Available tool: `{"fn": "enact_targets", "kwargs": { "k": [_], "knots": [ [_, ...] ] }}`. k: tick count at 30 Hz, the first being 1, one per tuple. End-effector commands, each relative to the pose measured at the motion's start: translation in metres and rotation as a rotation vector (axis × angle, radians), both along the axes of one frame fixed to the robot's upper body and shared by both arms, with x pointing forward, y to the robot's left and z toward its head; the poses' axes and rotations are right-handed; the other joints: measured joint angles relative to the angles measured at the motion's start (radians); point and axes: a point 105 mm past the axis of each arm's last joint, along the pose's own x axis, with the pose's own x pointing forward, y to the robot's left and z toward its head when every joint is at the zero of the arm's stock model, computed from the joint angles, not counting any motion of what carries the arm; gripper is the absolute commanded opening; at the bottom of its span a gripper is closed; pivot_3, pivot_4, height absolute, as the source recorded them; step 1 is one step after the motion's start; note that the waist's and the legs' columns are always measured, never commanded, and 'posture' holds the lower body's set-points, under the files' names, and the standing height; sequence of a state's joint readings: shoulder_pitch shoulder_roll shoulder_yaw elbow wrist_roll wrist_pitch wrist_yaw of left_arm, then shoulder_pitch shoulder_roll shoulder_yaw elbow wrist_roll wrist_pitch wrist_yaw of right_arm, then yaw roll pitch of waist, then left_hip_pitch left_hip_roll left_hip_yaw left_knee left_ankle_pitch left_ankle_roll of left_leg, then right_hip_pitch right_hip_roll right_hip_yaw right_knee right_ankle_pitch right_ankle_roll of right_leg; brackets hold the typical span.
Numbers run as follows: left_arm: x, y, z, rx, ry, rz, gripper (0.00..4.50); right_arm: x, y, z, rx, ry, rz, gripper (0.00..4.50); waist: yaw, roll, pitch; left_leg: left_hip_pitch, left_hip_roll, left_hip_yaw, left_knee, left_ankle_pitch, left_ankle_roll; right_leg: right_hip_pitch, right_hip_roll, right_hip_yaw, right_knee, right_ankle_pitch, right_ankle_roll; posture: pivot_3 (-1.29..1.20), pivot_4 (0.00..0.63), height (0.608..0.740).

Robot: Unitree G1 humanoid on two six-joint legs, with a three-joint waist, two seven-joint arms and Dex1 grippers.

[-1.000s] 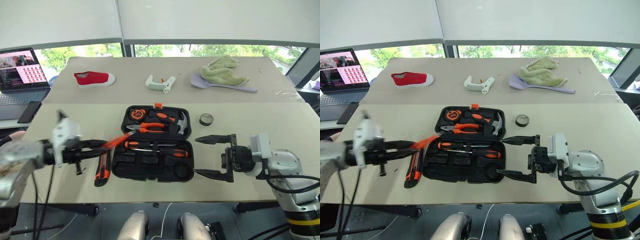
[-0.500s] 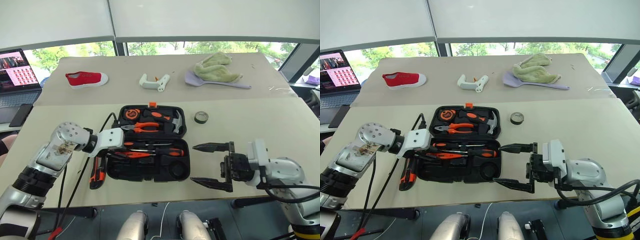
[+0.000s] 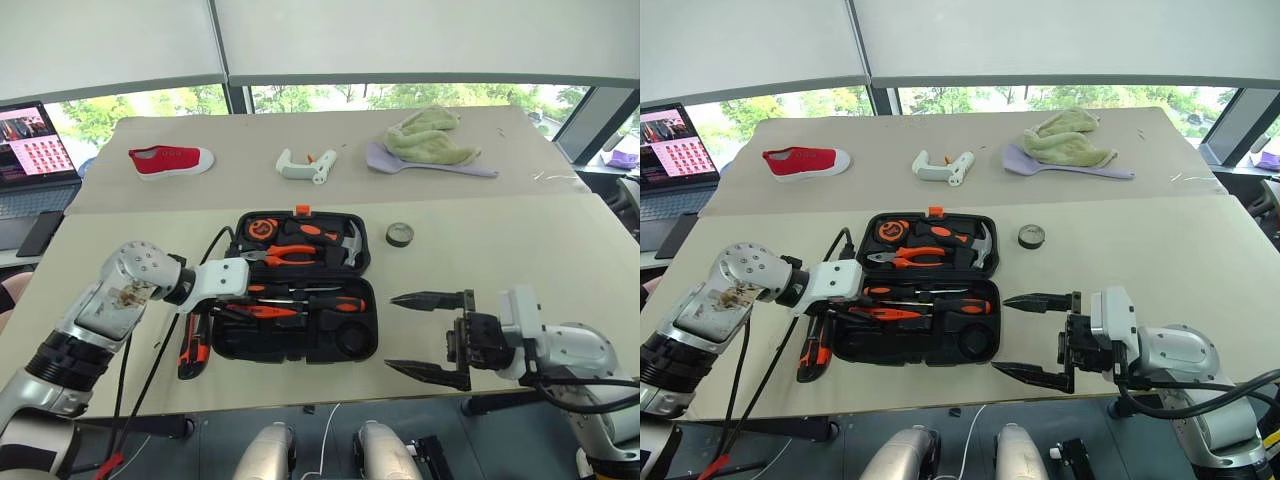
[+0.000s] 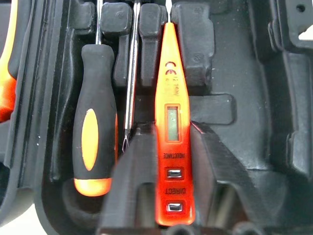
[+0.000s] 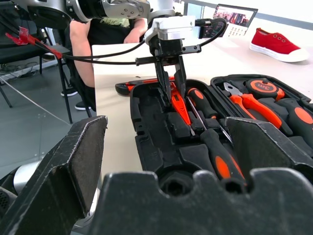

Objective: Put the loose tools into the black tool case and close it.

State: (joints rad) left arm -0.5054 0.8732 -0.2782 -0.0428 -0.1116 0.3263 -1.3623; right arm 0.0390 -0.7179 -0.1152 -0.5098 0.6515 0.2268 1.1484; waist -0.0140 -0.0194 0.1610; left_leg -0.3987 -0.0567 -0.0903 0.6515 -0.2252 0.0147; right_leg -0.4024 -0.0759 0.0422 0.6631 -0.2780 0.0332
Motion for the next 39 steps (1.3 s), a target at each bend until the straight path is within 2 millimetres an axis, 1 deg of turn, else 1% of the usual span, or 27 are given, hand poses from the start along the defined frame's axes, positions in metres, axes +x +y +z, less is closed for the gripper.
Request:
{"fn": "enact_targets", "kwargs": {
  "k": [1, 3, 5, 7, 9, 12, 17, 22, 24, 25, 29, 32, 34, 36, 38, 39],
  "knots": [
    [0.006, -0.017, 0.038, -0.226, -0.100, -0.008, 2.72, -0.001, 0.000, 0.005, 0.014, -0.030, 0.011, 4.50, 0.003, -0.002, 0.001, -0.001, 0.000, 0.000, 0.001, 0.000, 0.000, 0.000, 0.000, 0.000, 0.000, 0.000, 0.000, 0.00, 0.150, 0.740],
    [0.005, -0.017, 0.053, -0.291, -0.118, -0.010, 2.72, 0.000, -0.001, 0.005, 0.016, -0.025, 0.011, 4.50, 0.002, -0.004, 0.002, -0.004, 0.001, -0.001, 0.006, 0.000, 0.001, -0.001, 0.001, -0.001, 0.001, 0.000, 0.000, 0.00, 0.150, 0.740],
    [0.000, -0.014, 0.058, -0.313, -0.116, -0.009, 2.72, 0.000, -0.002, 0.004, 0.015, -0.020, 0.012, 4.50, 0.002, -0.004, 0.002, -0.005, 0.001, -0.001, 0.008, 0.000, 0.001, -0.002, 0.001, -0.001, 0.002, 0.000, 0.000, 0.00, 0.150, 0.740],
    [-0.002, -0.009, 0.058, -0.312, -0.127, 0.011, 2.72, 0.001, -0.003, 0.002, 0.012, -0.015, 0.014, 4.50, 0.001, -0.004, 0.002, -0.004, 0.001, -0.001, 0.008, 0.000, 0.001, -0.001, 0.000, -0.001, 0.002, 0.000, 0.000, 0.00, 0.150, 0.740],
    [0.001, -0.003, 0.049, -0.322, -0.144, 0.052, 2.72, 0.003, -0.003, 0.000, 0.011, -0.016, 0.015, 4.50, 0.001, -0.004, 0.002, -0.004, 0.001, -0.001, 0.008, -0.001, 0.001, -0.001, 0.000, 0.000, 0.002, 0.000, 0.000, 0.00, 0.150, 0.740],
    [0.002, 0.004, 0.031, -0.341, -0.119, 0.091, 1.96, 0.008, 0.000, 0.002, 0.028, -0.035, 0.012, 4.50, 0.001, -0.004, 0.002, -0.003, 0.001, 0.000, 0.008, -0.001, 0.001, 0.000, 0.000, 0.000, 0.002, 0.000, 0.000, 0.00, 0.150, 0.740],
    [0.003, 0.006, 0.009, -0.305, -0.081, 0.115, 0.05, 0.011, 0.001, 0.005, 0.037, -0.054, 0.015, 4.50, 0.007, -0.004, 0.002, -0.003, 0.001, 0.000, 0.008, -0.001, 0.001, 0.000, 0.000, 0.000, 0.002, 0.000, 0.000, 0.00, 0.150, 0.740],
    [0.003, 0.004, -0.006, -0.278, -0.045, 0.139, 0.02, 0.011, 0.001, 0.007, 0.040, -0.060, 0.013, 4.50, 0.011, -0.004, 0.002, -0.003, 0.000, 0.000, 0.008, -0.001, 0.001, 0.000, -0.001, 0.000, 0.002, 0.000, 0.000, 0.00, 0.150, 0.740],
    [-0.004, 0.000, -0.014, -0.260, -0.029, 0.101, 0.02, 0.010, 0.002, 0.007, 0.042, -0.059, 0.012, 4.50, 0.011, -0.004, 0.002, -0.003, 0.000, 0.000, 0.008, -0.001, 0.001, 0.000, 0.000, 0.000, 0.002, 0.001, 0.000, 0.00, 0.150, 0.740],
    [-0.005, -0.001, -0.016, -0.259, -0.019, 0.111, 0.02, 0.010, 0.002, 0.007, 0.043, -0.059, 0.010, 4.50, 0.011, -0.004, 0.002, -0.003, 0.000, 0.000, 0.008, -0.001, 0.001, 0.000, 0.000, 0.000, 0.002, 0.001, 0.000, 0.00, 0.150, 0.740],
    [0.003, 0.006, -0.025, -0.237, -0.010, 0.208, 0.02, 0.012, 0.001, 0.007, 0.042, -0.058, 0.005, 4.50, 0.010, -0.004, 0.002, -0.002, 0.000, 0.000, 0.008, -0.001, 0.001, 0.000, -0.001, 0.001, 0.002, 0.001, 0.000, 0.00, 0.150, 0.740],
    [0.000, 0.012, -0.036, -0.220, 0.043, 0.257, 0.02, 0.013, 0.002, 0.007, 0.043, -0.057, 0.002, 4.50, 0.010, -0.003, 0.002, 0.000, 0.001, 0.000, 0.008, -0.001, 0.001, 0.002, -0.001, 0.000, 0.002, 0.001, 0.000, 0.00, 0.150, 0.740],
    [-0.001, 0.014, -0.040, -0.216, 0.048, 0.266, 0.02, 0.013, 0.002, 0.007, 0.045, -0.057, 0.001, 4.50, 0.010, -0.002, 0.001, 0.003, 0.001, 0.000, 0.008, -0.001, 0.001, 0.006, -0.001, 0.000, 0.002, 0.000, 0.000, 0.00, 0.150, 0.740],
    [-0.004, 0.012, -0.033, -0.263, 0.014, 0.239, 0.02, 0.015, 0.002, 0.007, 0.049, -0.063, -0.005, 4.50, 0.010, -0.002, 0.001, 0.008, 0.001, 0.000, 0.007, -0.001, 0.001, 0.010, -0.001, 0.000, 0.001, 0.000, 0.000, 0.00, 0.150, 0.740],
    [-0.005, 0.013, -0.018, -0.345, -0.023, 0.249, 0.02, 0.017, 0.000, 0.009, 0.052, -0.074, -0.014, 4.50, 0.004, -0.002, 0.001, 0.012, 0.001, 0.000, 0.006, -0.002, 0.002, 0.014, -0.001, 0.001, 0.000, 0.000, 0.000, 0.00, 0.150, 0.740],
    [-0.004, 0.018, -0.004, -0.420, -0.058, 0.283, 0.02, 0.019, -0.003, 0.010, 0.055, -0.085, -0.025, 4.50, 0.002, -0.002, 0.001, 0.011, 0.001, 0.000, 0.005, -0.002, 0.002, 0.014, -0.001, 0.001, 0.000, 0.000, 0.000, 0.00, 0.150, 0.740]
  ]
}}
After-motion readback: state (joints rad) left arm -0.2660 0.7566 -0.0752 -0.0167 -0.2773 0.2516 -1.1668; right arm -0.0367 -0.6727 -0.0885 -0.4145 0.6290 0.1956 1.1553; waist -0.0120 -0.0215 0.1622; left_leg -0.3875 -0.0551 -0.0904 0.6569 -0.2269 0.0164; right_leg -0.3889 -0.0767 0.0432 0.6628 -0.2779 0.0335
